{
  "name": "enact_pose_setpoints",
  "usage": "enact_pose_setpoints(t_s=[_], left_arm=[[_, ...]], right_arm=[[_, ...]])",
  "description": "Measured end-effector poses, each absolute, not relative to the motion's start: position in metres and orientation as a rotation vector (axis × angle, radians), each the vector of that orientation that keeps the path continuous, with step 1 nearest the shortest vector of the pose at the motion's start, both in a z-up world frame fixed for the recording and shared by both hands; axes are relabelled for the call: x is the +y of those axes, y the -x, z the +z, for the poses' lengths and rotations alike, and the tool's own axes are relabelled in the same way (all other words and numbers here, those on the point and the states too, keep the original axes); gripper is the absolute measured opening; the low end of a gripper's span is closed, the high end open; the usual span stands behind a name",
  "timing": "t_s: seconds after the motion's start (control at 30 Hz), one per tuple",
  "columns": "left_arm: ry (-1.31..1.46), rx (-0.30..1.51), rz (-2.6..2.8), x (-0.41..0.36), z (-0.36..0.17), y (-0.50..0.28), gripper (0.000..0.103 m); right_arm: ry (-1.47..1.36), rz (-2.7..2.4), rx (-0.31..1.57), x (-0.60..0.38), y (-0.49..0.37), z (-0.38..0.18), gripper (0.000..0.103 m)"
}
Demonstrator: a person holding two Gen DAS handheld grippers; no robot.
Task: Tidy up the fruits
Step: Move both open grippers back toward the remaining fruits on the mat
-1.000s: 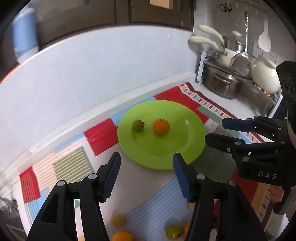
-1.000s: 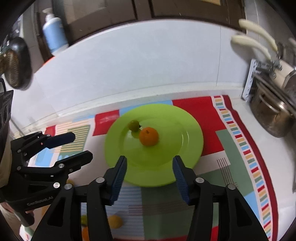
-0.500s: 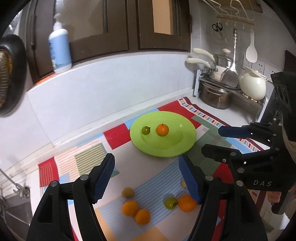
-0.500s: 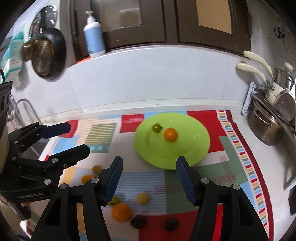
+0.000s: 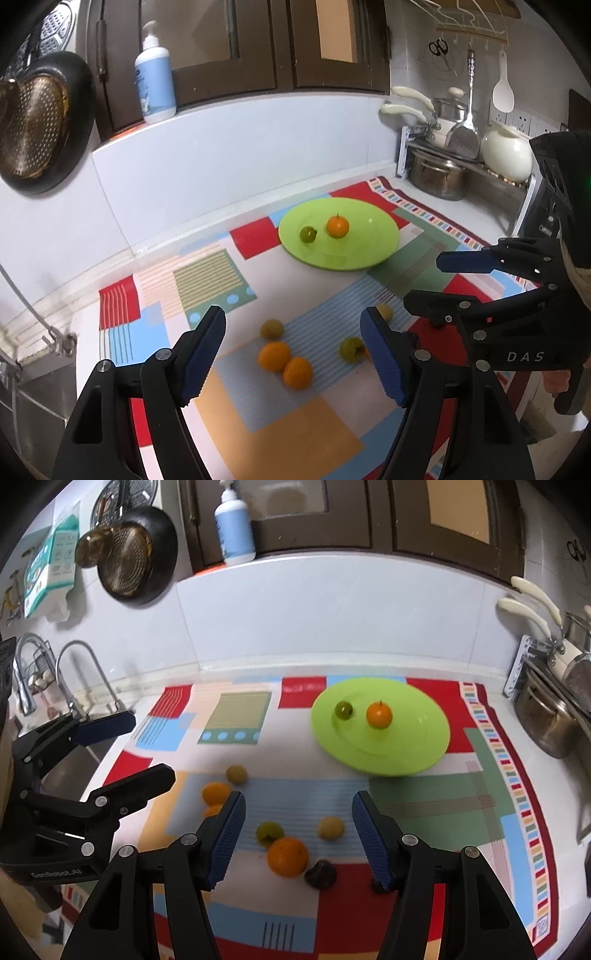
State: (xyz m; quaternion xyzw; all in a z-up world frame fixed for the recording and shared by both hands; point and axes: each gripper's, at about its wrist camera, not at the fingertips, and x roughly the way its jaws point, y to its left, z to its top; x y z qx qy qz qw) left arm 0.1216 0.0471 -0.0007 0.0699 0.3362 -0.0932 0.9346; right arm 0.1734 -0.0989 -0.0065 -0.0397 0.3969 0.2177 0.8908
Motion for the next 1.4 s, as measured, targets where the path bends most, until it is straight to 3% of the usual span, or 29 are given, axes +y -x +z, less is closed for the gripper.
enact_pose_setpoints(t_s=[1.1, 1.4], left_arm=[[-0.088, 0.970, -0.193, 0.066, -0.093, -0.157, 0.075], [-0.053, 0.999, -0.216, 0.063, -0.102, -0.171, 0.060]], right_arm=[[0.217, 0.508, 1.138, -0.073, -0.192, -0.085, 0.061], [0.228, 0.525, 1.153, -0.070, -0.199, -0.090, 0.060]])
